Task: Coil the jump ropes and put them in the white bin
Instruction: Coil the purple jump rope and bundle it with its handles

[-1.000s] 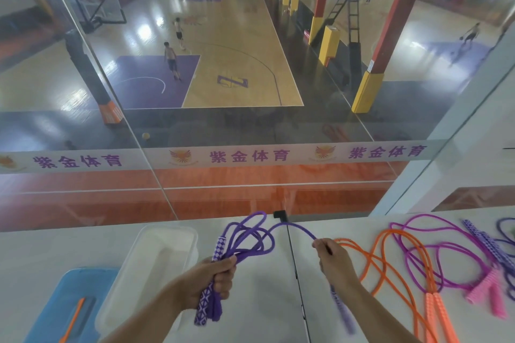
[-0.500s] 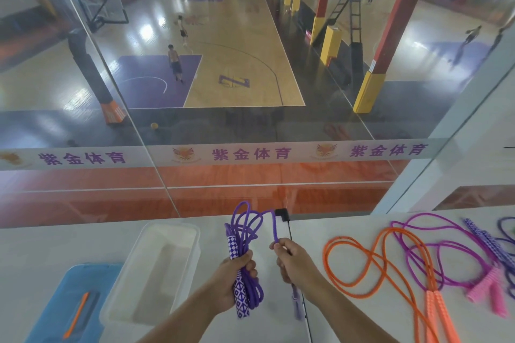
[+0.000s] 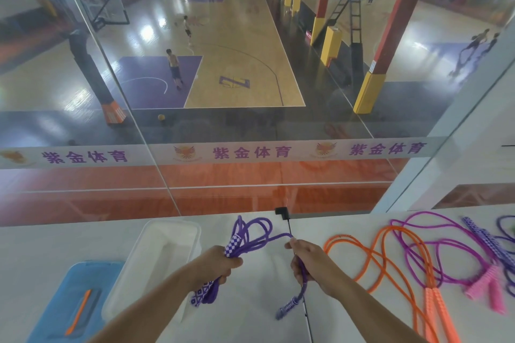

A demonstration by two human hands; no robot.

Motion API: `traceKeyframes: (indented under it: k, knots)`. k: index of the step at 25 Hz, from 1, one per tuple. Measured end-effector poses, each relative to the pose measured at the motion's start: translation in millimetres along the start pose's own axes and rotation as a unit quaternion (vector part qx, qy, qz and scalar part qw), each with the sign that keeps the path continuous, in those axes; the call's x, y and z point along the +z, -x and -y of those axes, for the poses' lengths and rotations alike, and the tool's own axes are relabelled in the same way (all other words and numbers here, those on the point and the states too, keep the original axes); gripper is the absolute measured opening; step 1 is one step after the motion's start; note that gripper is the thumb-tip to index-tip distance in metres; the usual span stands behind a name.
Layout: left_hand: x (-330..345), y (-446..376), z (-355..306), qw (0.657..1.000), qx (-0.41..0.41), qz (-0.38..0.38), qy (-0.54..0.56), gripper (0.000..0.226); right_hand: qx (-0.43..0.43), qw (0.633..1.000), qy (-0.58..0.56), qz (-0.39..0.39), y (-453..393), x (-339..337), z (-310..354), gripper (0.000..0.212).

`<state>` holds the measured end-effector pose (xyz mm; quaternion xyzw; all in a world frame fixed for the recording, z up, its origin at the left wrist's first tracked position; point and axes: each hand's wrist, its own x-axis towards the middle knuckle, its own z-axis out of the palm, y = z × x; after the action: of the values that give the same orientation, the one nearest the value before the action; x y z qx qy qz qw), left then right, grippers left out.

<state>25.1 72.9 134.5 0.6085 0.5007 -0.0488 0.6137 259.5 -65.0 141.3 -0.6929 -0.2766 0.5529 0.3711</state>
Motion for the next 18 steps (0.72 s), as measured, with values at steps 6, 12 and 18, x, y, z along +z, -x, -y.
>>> traceKeyframes:
  k: [6,12,18]
  knots:
    - [-13,-11,-9,0.979,0.046,-0.097,-0.174,0.008,0.097,0.919,0.327,0.196,18,-16,17,0.020]
    - [-2,-5,1,0.800,0.082,-0.083,-0.588,0.027,-0.088,0.924,0.321,0.188,41,-32,82,0.019]
    - [39,29,-36,0.708,0.249,0.057,-0.658,0.030,-0.123,0.956,0.256,0.079,29,-46,98,0.024]
